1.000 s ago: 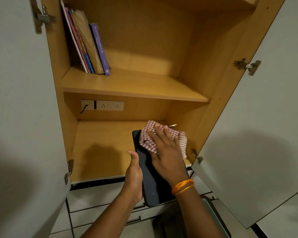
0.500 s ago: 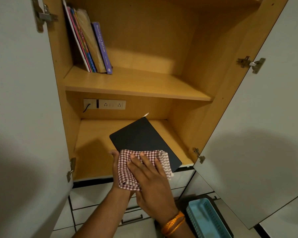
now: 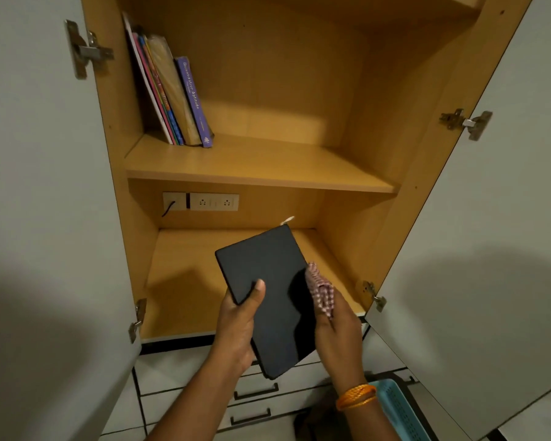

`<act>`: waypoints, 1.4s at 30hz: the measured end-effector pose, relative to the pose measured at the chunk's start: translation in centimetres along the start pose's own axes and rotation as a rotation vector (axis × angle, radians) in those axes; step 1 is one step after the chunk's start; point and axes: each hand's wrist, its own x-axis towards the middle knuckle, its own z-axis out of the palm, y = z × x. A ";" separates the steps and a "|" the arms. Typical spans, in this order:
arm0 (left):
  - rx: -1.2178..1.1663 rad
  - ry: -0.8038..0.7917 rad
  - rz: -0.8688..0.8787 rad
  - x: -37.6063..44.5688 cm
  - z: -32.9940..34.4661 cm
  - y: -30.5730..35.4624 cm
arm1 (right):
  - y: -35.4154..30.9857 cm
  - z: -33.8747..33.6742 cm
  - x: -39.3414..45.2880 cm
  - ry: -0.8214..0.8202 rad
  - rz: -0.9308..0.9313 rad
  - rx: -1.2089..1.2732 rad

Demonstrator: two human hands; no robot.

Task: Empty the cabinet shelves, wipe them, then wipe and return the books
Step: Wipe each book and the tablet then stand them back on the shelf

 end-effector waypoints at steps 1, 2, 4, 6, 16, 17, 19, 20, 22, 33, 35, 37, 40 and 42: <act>0.008 0.003 0.011 0.0 0.2 0.3 | -0.9 -0.6 0.3 0.001 0.121 0.153; 0.057 0.006 0.038 0.2 0.3 0.3 | -1.7 -1.3 0.7 -0.017 0.257 0.315; 0.177 0.023 0.102 0.9 0.2 0.5 | -2.3 -2.9 1.2 -0.089 0.472 0.553; 0.280 0.045 0.174 1.6 0.5 0.5 | -1.5 -4.1 1.8 -0.199 0.527 0.667; 0.856 0.154 0.516 5.8 2.3 1.7 | 0.9 -3.6 2.5 -0.310 0.493 0.907; 0.896 0.148 0.534 6.5 2.6 2.1 | 0.8 -3.3 2.9 -0.277 0.480 0.911; 0.977 0.138 0.567 7.5 3.2 2.6 | 0.2 -2.8 3.5 -0.224 0.436 0.924; 1.021 0.142 0.586 8.2 3.6 3.0 | -0.1 -2.4 4.2 -0.206 0.409 0.942; 1.050 0.143 0.637 9.3 4.3 3.5 | -0.5 -1.7 5.6 -0.168 0.362 0.973; 1.123 0.029 0.843 14.7 7.9 10.3 | -6.6 4.0 15.5 0.064 0.057 0.917; 1.086 -0.007 0.842 15.3 8.7 12.7 | -7.8 5.2 17.3 0.109 -0.034 0.850; 1.012 -0.064 0.781 16.1 9.3 14.7 | -9.0 6.6 18.9 0.130 -0.123 0.764; 0.975 -0.052 0.743 17.4 10.2 17.3 | -10.7 8.5 21.3 0.096 -0.180 0.674; 0.962 0.006 0.731 18.9 10.7 19.0 | -11.4 10.4 23.4 0.083 -0.241 0.619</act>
